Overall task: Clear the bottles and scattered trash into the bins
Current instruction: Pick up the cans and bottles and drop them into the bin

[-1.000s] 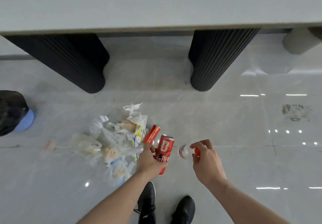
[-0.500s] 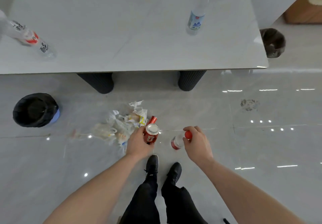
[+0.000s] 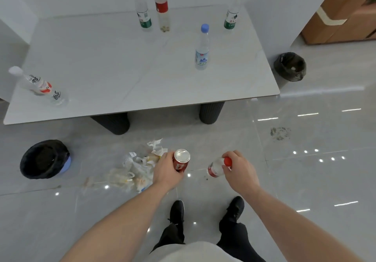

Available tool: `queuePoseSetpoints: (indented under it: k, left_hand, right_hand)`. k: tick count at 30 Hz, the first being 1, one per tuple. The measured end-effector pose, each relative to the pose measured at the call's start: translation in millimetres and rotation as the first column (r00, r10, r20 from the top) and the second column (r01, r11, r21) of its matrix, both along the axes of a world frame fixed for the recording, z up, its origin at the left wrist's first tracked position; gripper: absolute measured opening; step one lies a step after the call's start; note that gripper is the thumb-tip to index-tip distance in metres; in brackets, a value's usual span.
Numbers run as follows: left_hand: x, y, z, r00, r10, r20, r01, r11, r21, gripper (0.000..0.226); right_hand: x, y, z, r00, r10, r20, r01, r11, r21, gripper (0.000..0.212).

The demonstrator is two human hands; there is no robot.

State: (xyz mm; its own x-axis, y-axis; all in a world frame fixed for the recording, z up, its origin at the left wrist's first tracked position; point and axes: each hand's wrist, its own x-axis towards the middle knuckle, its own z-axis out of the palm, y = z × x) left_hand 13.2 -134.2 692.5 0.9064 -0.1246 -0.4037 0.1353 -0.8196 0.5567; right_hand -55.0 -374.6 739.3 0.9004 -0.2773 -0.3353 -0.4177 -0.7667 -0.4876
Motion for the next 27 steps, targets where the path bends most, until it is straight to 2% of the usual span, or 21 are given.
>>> queuePoseSetpoints:
  k: [10, 15, 27]
  left_hand:
    - [28, -153, 35, 0.992, 0.049, 0.118, -0.051, 0.999, 0.018, 0.05]
    - [37, -224, 49, 0.985, 0.082, 0.155, -0.081, 0.997, -0.013, 0.056]
    - [130, -360, 55, 0.981, 0.005, 0.196, 0.0, 1.0, -0.027, 0.05]
  right_hand:
    - [32, -156, 25, 0.995, 0.092, 0.044, -0.092, 0.996, -0.017, 0.023]
    - [51, -232, 40, 0.987, 0.154, 0.046, -0.15, 0.985, -0.082, 0.023]
    - [133, -363, 46, 0.99, 0.139, 0.039, -0.133, 0.983, -0.127, 0.022]
